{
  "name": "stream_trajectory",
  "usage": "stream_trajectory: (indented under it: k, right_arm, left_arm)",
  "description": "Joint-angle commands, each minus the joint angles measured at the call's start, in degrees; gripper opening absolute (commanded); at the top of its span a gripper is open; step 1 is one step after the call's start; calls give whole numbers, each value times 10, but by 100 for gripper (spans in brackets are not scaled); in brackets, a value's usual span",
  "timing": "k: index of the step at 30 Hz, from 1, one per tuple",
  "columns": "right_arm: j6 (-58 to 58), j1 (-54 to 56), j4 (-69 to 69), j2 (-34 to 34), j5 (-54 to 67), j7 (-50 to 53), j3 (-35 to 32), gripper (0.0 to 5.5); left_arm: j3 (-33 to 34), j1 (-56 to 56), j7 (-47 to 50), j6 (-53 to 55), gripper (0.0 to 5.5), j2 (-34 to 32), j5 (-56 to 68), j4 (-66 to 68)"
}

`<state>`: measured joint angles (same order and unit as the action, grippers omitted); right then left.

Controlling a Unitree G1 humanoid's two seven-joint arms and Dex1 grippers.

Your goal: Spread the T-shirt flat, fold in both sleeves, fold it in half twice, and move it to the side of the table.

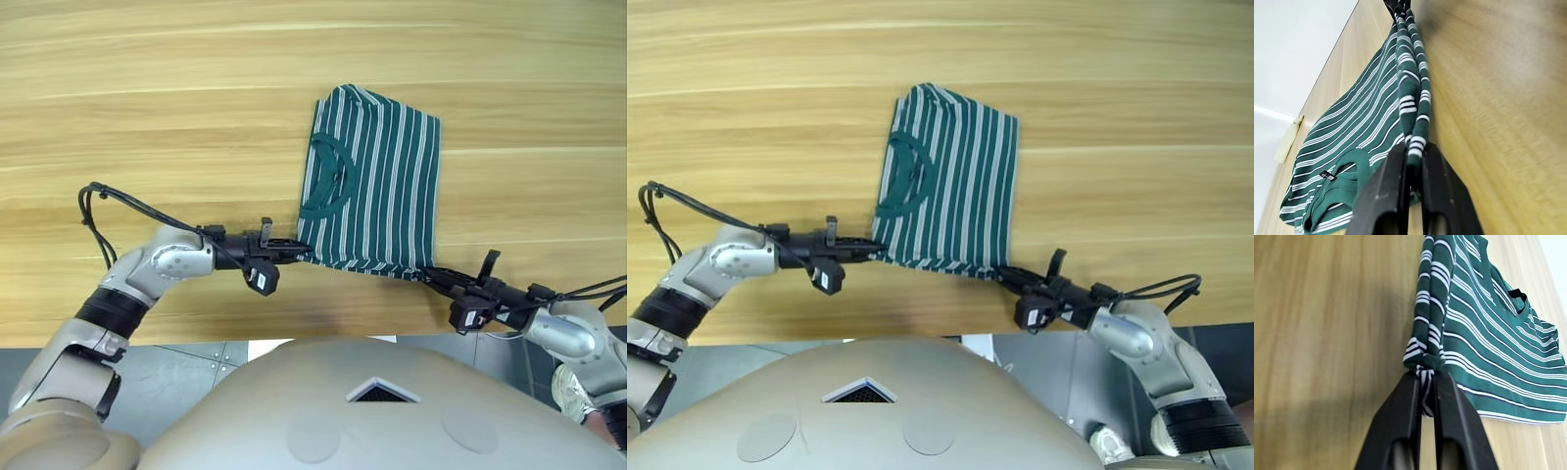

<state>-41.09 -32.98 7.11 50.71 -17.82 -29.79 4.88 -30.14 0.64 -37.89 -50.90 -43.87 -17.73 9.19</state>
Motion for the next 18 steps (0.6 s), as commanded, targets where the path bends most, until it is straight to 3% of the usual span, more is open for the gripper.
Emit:
stream_trajectory:
  k: [1,6,13,18]
  right_arm:
    - [-16,-18,21,23,46,-17,-17,14]
    - [-13,-45,45,37,89,-32,-42,14]
    - [-2,-27,54,26,108,-38,-58,14]
    - [14,-3,48,20,114,-42,-60,14]
  left_arm:
    - [-3,113,20,68,15,0,-33,-32]
    - [6,204,62,138,15,33,-25,-129]
    - [14,205,78,186,15,68,-41,-161]
    - [65,181,89,202,15,64,-6,-181]
